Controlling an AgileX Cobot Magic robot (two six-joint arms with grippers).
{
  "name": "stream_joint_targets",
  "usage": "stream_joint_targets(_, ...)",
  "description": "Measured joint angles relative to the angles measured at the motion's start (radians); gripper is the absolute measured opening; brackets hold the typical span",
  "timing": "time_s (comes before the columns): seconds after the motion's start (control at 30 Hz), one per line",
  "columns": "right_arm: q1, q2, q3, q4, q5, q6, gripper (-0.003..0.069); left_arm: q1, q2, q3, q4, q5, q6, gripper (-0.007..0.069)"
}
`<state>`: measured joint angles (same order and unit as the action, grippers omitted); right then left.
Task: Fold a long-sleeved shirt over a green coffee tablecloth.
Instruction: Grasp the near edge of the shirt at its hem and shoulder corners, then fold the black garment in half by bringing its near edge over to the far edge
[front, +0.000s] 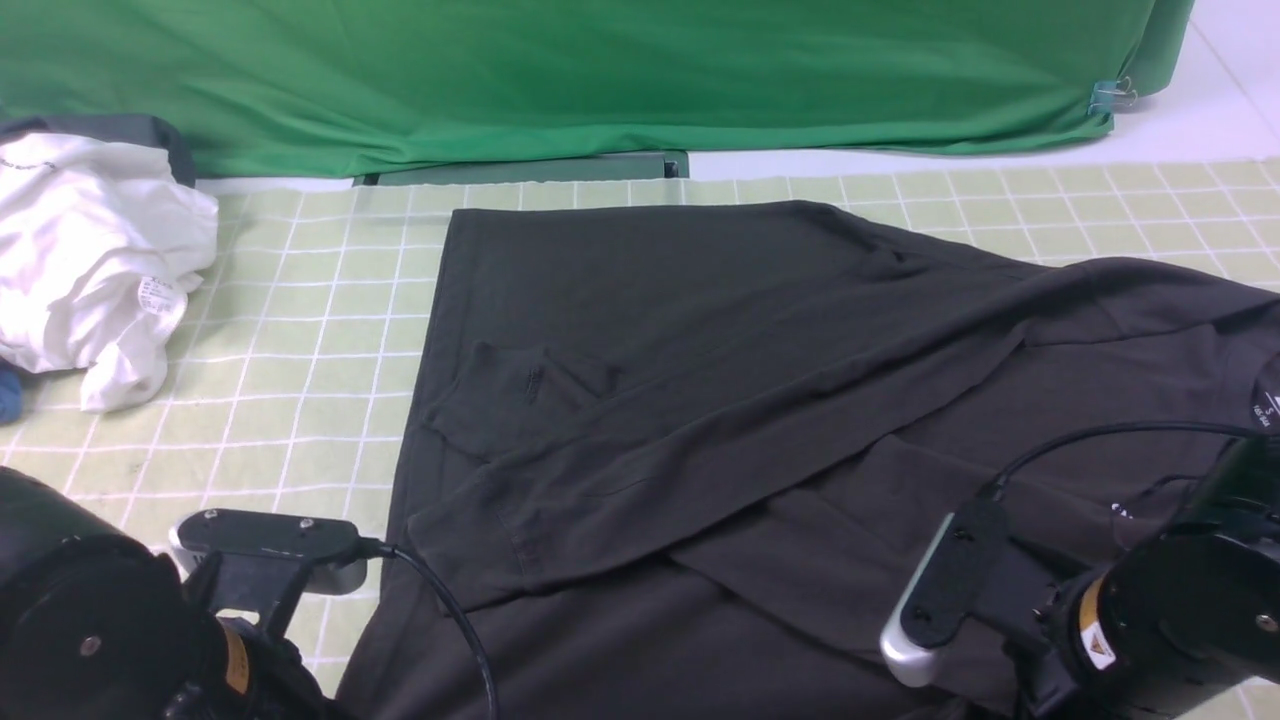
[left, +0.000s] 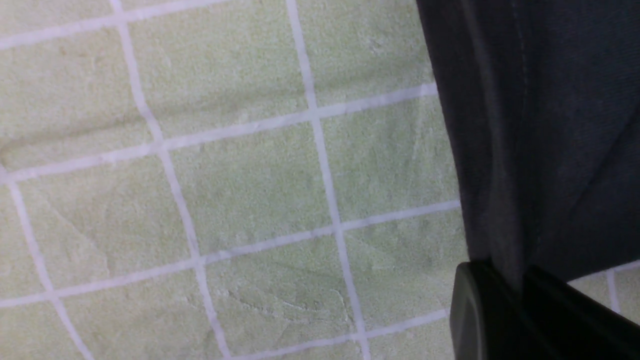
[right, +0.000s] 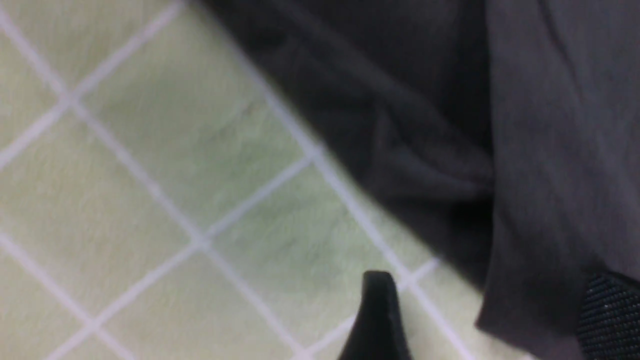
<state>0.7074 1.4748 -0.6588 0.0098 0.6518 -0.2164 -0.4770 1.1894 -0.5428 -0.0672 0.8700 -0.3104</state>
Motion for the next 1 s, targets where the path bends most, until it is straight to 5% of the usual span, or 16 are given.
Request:
stream_joint_targets(0.3,0.0,0.037,-0.008,-0.058,-0.021,-0.002,0.044,0.185,0.0,0.0,-0.058,-0.043,0.071,0.0027)
stream_joint_targets(0.5,0.0,0.071,-0.008,-0.062,-0.042,-0.002,0.0251,0.218,0.0,0.0,-0.177,-0.053,0.165,0.0027)
stream_joint_targets(0.63,0.0,0.075,-0.014,-0.074,-0.028,-0.002,0.0065,0.218,0.0,0.0,-0.202,-0.055,0.191,0.0027)
stream_joint_targets(1.0,0.111,-0.061,0.002,0.021,0.174,0.023,0.0048,0.218,-0.119,0.0,-0.212,0.064,0.212,0.0027)
